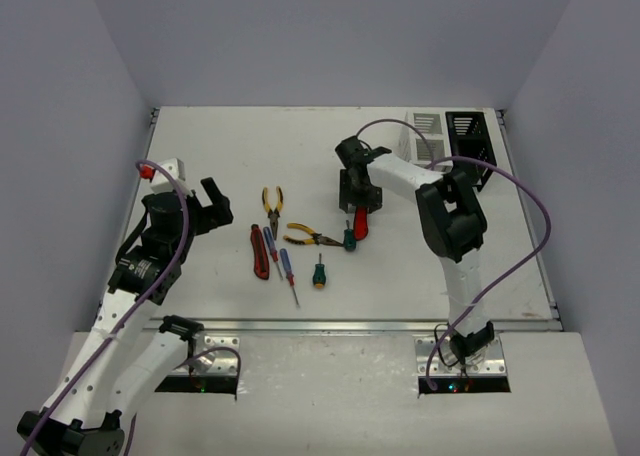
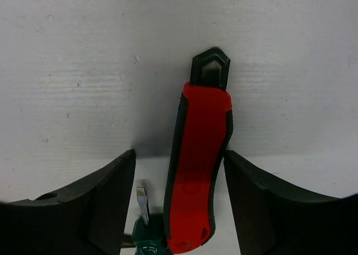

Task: Sort the tools into containers

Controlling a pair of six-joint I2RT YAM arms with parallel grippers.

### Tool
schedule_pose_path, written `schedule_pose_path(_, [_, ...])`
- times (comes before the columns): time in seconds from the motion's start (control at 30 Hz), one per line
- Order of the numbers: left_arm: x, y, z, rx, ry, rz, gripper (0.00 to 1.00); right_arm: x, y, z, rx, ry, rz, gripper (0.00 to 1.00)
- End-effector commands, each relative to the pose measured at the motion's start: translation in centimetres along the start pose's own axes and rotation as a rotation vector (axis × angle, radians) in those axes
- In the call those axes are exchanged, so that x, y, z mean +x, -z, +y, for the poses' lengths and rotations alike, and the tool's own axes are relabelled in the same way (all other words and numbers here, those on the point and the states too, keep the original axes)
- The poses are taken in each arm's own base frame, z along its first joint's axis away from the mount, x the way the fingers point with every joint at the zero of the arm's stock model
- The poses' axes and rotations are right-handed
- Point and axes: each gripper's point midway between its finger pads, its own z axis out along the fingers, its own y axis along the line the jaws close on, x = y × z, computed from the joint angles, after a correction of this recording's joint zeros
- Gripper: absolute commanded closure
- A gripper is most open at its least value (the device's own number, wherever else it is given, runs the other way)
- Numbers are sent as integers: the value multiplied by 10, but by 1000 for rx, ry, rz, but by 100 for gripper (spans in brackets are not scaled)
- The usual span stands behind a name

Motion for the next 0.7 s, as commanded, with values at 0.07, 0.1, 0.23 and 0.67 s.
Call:
schedule_pose_path(0.07, [-9,2,-11,54,-1,-38,0,-12,-15,-11,-1,-68,-6,44])
schedule_pose_path(0.1, [-9,2,-11,54,-1,-38,0,-11,-17,-13,-3,-71,-4,49])
schedule_pose_path(0.23, [-9,2,-11,54,-2,-35,0,-12,-18,-17,-9,-77,-1,75])
schedule_pose_path(0.67, [-10,3,-10,52,1,-45,0,-164,149,7,-217,106,-519,100])
